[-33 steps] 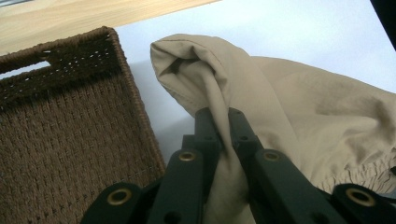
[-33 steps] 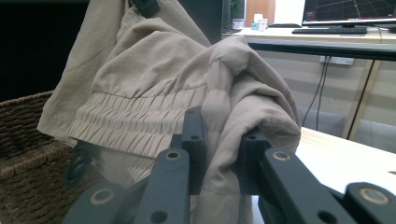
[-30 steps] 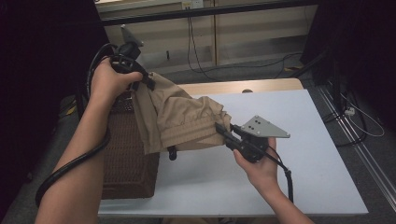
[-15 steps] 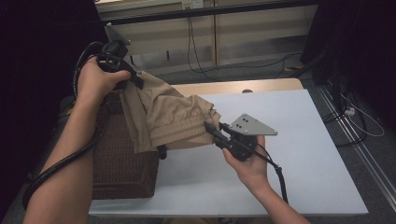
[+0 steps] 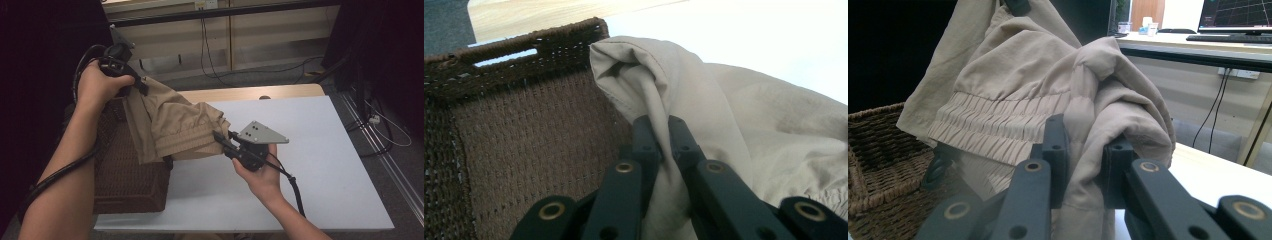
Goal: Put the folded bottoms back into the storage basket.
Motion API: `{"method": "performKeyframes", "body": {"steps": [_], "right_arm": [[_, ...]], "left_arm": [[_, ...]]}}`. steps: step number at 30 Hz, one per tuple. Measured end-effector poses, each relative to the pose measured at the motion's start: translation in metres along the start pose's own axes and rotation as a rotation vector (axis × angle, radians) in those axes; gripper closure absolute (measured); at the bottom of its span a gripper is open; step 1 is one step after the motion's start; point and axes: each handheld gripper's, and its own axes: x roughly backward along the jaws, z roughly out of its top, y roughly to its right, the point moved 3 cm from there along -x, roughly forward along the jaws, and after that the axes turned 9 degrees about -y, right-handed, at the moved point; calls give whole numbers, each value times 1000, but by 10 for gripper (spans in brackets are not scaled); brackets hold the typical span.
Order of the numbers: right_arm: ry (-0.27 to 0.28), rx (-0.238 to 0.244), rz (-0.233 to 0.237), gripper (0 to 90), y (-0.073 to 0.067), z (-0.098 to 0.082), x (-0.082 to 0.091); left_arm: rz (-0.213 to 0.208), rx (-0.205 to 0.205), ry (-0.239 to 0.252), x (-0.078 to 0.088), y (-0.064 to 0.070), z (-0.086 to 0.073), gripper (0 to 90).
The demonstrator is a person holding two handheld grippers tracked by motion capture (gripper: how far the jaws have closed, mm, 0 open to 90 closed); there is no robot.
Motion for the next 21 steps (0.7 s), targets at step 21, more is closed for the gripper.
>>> {"method": "performKeyframes", "body": {"steps": [21], "right_arm": [[5, 28, 34, 780, -21, 12, -19]], "left_arm": [[22, 44, -36, 15, -27, -6, 855]]}}
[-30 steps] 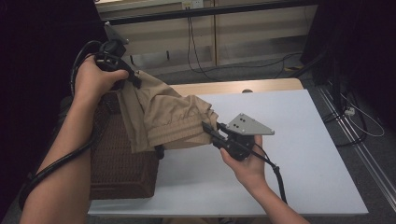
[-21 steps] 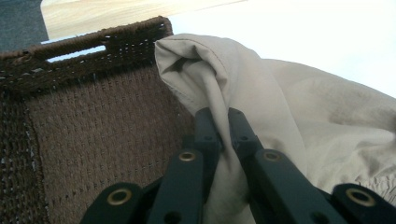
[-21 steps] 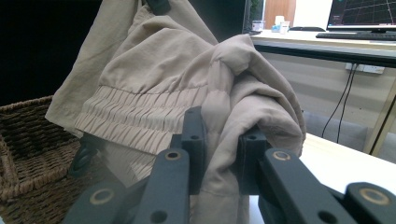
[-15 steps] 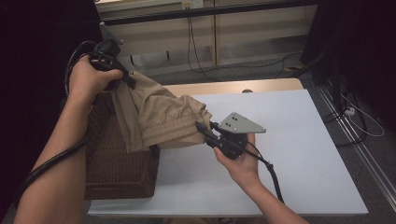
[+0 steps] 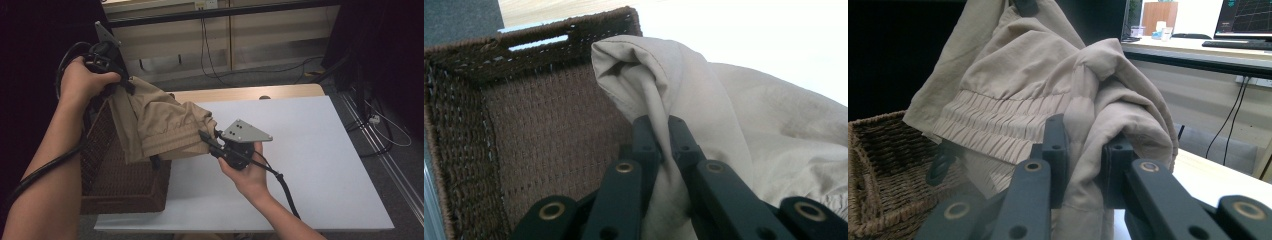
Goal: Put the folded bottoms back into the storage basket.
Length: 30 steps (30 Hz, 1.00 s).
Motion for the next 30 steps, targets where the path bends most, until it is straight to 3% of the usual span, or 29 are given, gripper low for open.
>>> {"method": "performKeyframes", "body": {"steps": [16, 24, 30], "right_arm": [[-1, 15, 20, 779, -16, 7, -13], [-10, 25, 41, 780, -19, 8, -21], [-17, 16, 52, 779, -21, 4, -27]], "left_arm": [[32, 26, -38, 5, -19, -8, 855], [21, 46, -68, 1, -34, -11, 855], [24, 53, -78, -5, -37, -9, 855]]}}
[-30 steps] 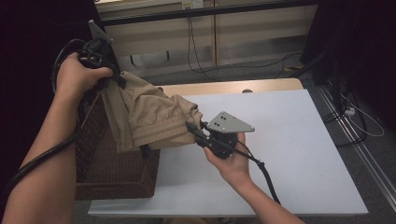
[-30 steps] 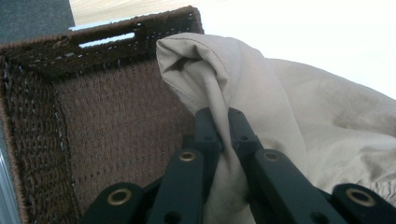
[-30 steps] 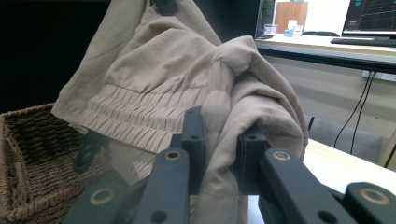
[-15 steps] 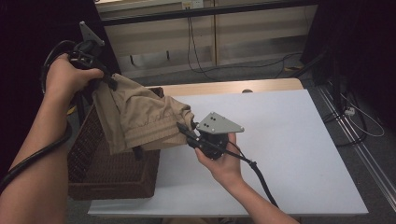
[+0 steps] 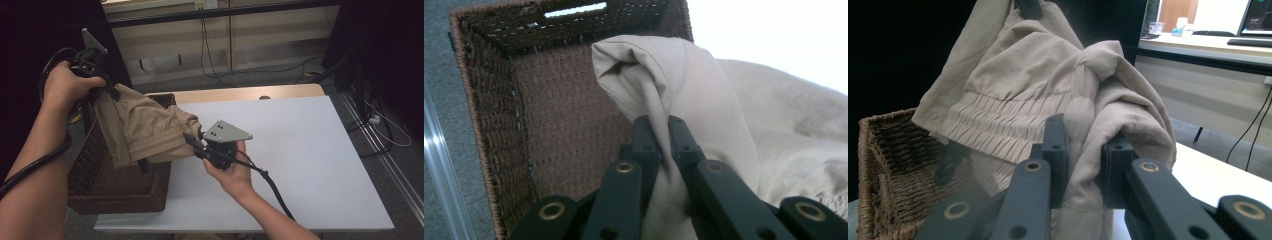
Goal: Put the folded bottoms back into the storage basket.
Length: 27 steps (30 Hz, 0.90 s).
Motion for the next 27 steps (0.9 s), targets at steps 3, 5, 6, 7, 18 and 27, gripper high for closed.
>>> {"method": "performKeyframes", "body": {"steps": [3, 5, 6, 7, 18, 27], "right_arm": [[2, -3, 5, 779, -1, -3, -3], [-4, -6, 4, 779, 0, -4, -5], [-3, -6, 4, 779, 0, -3, -5], [0, -4, 3, 779, 0, -3, -5], [0, -3, 17, 778, -6, -3, -13], [-4, 5, 25, 778, -14, 0, -17]], "left_arm": [[-1, 13, -4, -3, -3, 1, 855], [-3, 13, -11, -3, -4, 1, 855], [2, 16, -8, -3, -4, 1, 855], [4, 16, -9, -3, -5, 1, 855], [20, 21, -29, 4, -11, -1, 855], [18, 34, -22, 1, -20, -6, 855]]}}
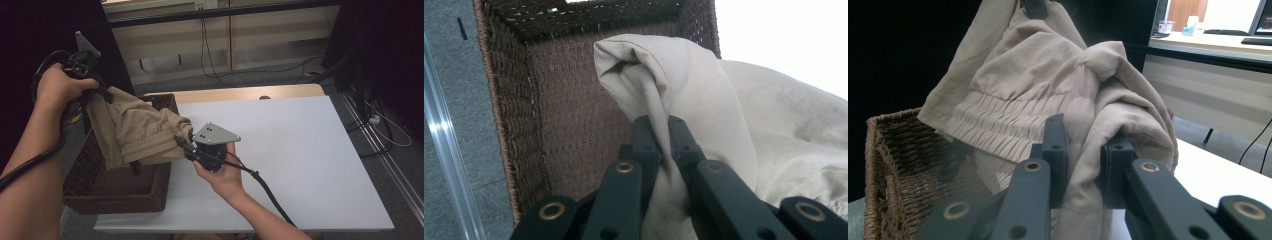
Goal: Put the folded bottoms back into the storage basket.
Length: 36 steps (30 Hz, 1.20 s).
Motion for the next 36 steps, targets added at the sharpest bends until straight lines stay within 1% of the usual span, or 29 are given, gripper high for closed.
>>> {"method": "performKeyframes", "body": {"steps": [4, 6, 10, 13, 14, 19, 24, 31, 36], "right_arm": [[-3, 4, 5, 777, -3, 0, -2], [0, 7, 8, 778, -5, 1, -3], [-5, 0, 19, 777, -8, -1, -9], [-2, 3, 26, 777, -10, -1, -12], [0, 4, 26, 777, -10, -1, -13], [4, 5, 28, 777, -10, 0, -16], [-2, 9, 36, 777, -13, 0, -21], [-3, 15, 43, 776, -15, 2, -25], [-6, 21, 50, 773, -17, 2, -29]], "left_arm": [[-4, 8, -7, -2, -5, -2, 855], [0, 12, -12, -4, -8, -2, 855], [15, 18, -29, -5, -12, -3, 855], [12, 30, -24, -3, -16, -4, 855], [11, 26, -27, -3, -17, -4, 855], [26, 18, -37, -4, -19, -2, 855], [46, 23, -59, -2, -20, -1, 855], [39, 40, -61, -3, -27, 0, 855], [50, 42, -59, -3, -30, 0, 855]]}}
